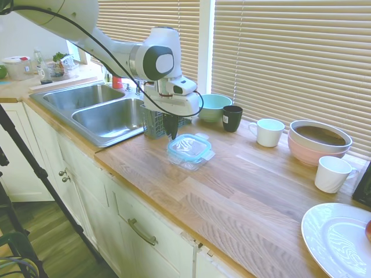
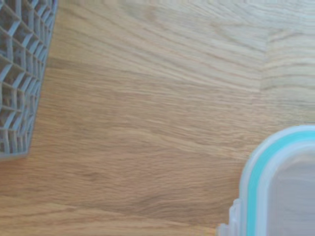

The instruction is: Cover the lid of the food container

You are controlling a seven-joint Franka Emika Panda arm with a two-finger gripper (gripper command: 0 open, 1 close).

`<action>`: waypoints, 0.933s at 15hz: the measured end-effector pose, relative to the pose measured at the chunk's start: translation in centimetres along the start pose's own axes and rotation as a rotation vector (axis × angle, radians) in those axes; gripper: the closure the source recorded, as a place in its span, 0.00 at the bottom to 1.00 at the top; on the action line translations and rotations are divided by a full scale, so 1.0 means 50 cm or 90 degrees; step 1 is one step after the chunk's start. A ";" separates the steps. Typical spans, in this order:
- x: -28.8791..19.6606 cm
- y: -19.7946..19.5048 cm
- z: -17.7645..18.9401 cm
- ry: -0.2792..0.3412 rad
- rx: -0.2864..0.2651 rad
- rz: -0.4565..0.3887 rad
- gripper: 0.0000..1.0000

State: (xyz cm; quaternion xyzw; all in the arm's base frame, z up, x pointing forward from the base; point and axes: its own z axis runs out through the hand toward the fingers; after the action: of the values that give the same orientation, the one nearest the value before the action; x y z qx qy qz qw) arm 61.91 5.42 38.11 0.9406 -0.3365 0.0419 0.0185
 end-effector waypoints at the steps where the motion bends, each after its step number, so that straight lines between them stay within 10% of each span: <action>1: 0.001 0.001 0.000 0.000 0.000 0.001 1.00; 4: 0.003 0.002 0.002 0.000 -0.001 0.002 1.00; 5: 0.003 0.002 0.002 0.000 -0.001 0.002 0.00; 14: 0.030 0.017 0.013 0.012 -0.006 0.023 0.00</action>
State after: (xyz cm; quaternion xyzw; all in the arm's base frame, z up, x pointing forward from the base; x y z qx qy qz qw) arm 62.55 3.78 37.58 0.9339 -0.3534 0.0491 0.0253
